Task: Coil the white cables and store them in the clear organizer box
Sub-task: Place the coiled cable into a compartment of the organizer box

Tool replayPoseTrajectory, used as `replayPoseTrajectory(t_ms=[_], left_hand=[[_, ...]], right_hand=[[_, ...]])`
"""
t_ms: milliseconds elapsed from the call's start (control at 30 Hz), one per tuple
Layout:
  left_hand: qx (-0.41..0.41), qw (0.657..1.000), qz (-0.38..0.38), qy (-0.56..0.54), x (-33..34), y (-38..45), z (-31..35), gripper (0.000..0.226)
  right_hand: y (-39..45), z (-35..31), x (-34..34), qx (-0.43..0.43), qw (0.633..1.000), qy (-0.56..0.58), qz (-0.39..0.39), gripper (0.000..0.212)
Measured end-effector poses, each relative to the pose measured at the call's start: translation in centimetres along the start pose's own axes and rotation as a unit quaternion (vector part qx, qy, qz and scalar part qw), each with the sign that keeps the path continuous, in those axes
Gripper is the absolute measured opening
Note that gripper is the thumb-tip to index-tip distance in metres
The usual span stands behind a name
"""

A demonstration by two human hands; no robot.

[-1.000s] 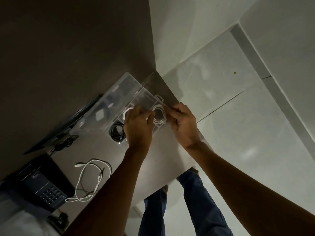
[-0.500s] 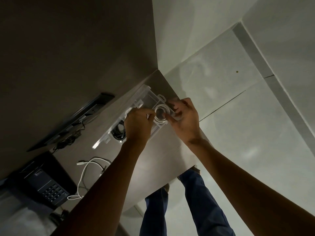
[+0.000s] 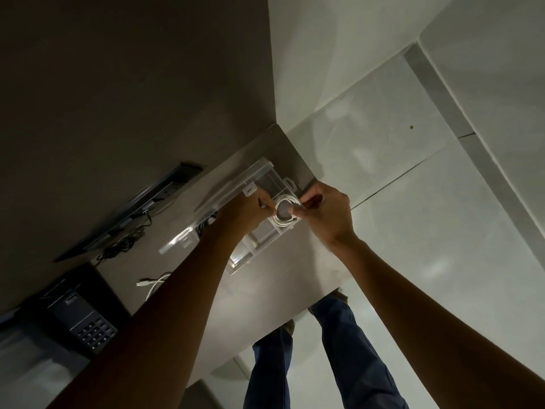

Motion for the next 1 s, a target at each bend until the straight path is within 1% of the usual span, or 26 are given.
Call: replayPoseTrajectory(t_ms=[67,167,267,333,400,500,533,633,767,800,867,933,1000], left_hand=[[-0.004,1.000,0.008,0.014,0.2,0.0,-0.1,0.030],[-0.021,0.999,0.015,0.037,1.2,-0.2,-0.8,0.039],[-0.059,0.997,0.024,-0.038,2.4,-0.7,-1.9,0.043],[-0.070,0.995,0.033,-0.065,2.9,-0.9,-2.6,0.048],[-0.078,0.993,0.032,-0.086,3.1,-0.9,-3.0,0.047],[-0.098,0.985,-0.005,-0.141,2.7,-0.3,-3.3,0.029],[-0.087,0.987,-0.025,-0.137,2.1,-0.1,-3.0,0.026],[-0.014,0.992,-0.068,-0.109,0.0,0.2,-1.1,0.026],[-0.007,0.980,-0.109,-0.165,-1.7,0.2,-0.8,0.023],[-0.009,0.976,-0.102,-0.193,-2.1,0.1,-0.9,0.026],[-0.013,0.966,-0.065,-0.249,-3.1,0.1,-1.6,0.030],[-0.006,0.961,-0.024,-0.274,-3.9,-0.4,-2.1,0.031],[-0.006,0.954,-0.002,-0.298,-3.9,-0.9,-2.6,0.033]], right_hand=[[-0.6,-0.1,-0.2,-0.024,0.999,0.024,-0.011,0.020],[-1.4,0.4,-0.3,-0.025,0.996,0.080,-0.022,0.018],[-1.8,0.5,-0.5,-0.033,0.996,0.087,-0.009,0.017],[-1.8,0.3,-0.5,-0.040,0.997,0.065,0.010,0.015],[-1.8,0.1,-0.5,-0.039,0.997,0.058,0.026,0.014],[-1.8,-0.2,-0.5,-0.043,0.997,0.041,0.039,0.013],[-1.8,-0.3,-0.5,-0.043,0.998,0.031,0.046,0.013],[-1.6,-0.3,-0.6,-0.038,0.997,0.012,0.065,0.015],[-1.5,-0.5,-0.4,-0.028,0.998,-0.008,0.061,0.017],[-1.4,-0.5,-0.4,-0.028,0.998,-0.016,0.057,0.017],[-1.4,-0.3,-0.5,-0.026,0.998,-0.033,0.048,0.017],[-1.5,0.0,-0.7,-0.020,0.998,-0.049,0.042,0.017],[-1.6,0.2,-0.8,-0.017,0.998,-0.054,0.040,0.017]])
Point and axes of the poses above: each hand's wrist, its own y-axis towards the middle knuckle, its own x-axis out of the palm, z = x × y, the point moved 8 cm from there along y, towards the middle knuckle, and after that the axes turned 6 degrees about x, right-handed, at the moved point
